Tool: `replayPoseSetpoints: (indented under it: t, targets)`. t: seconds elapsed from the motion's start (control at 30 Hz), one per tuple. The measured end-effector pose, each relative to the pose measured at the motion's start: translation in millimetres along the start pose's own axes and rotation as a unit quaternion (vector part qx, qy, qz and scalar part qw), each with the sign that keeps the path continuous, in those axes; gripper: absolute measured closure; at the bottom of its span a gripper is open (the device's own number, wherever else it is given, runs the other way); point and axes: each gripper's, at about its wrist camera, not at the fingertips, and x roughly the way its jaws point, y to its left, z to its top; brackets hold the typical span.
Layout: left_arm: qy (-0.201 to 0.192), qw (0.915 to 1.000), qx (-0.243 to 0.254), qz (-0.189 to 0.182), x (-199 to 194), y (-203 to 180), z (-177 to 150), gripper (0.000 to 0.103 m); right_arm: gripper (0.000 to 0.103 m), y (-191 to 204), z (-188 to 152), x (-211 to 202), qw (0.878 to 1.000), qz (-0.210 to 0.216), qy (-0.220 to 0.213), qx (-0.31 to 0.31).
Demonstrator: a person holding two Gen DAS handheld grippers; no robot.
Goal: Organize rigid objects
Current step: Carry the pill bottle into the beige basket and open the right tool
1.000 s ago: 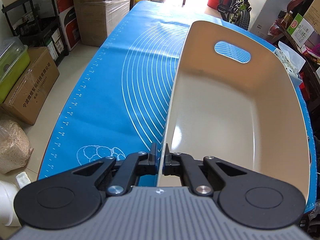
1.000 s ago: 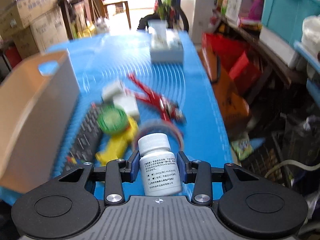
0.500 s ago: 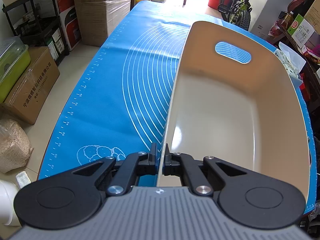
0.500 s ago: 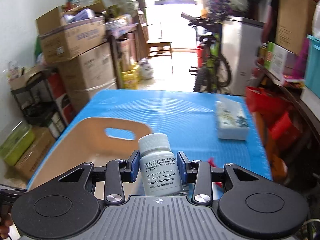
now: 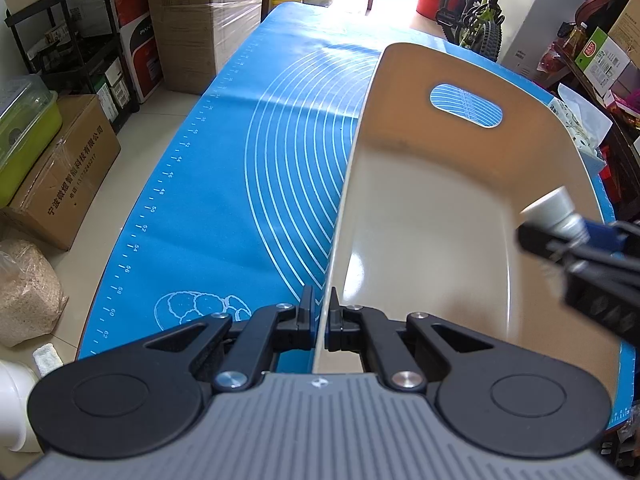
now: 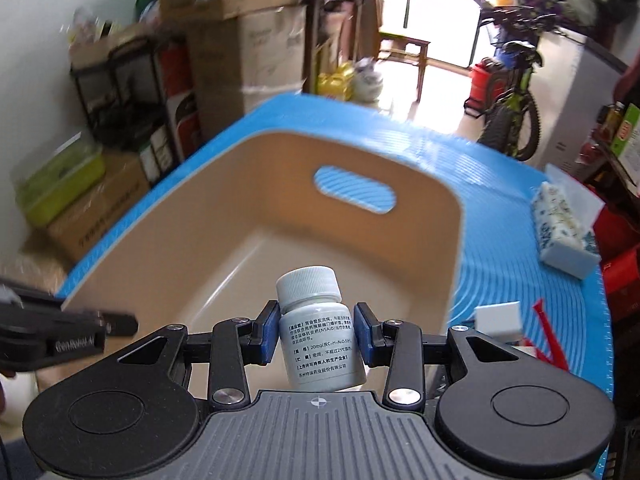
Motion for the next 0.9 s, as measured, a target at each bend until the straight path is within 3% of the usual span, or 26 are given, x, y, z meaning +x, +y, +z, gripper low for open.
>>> replayPoseSetpoints:
  t: [0.43, 0.8, 0.9]
  targets:
    - [-0.001, 1.0000, 0.000, 0.001, 0.0, 0.4, 0.5, 0.097, 0.056, 21.0, -10.6, 35.4, 0.994, 0.004, 0.101, -0.047]
    - [0.000, 1.0000, -0.001, 0.002, 0.1, 1.1, 1.0, 0.097, 0.028, 7.3, 1.0, -10.2, 0.999, 0.019, 0.028, -0.004]
    - [-0.001, 1.0000, -0.001, 0.003, 0.3, 0.7, 0.9, 0.097, 0.024, -8.5, 7.4, -27.0, 0.999, 0.025, 0.006, 0.025]
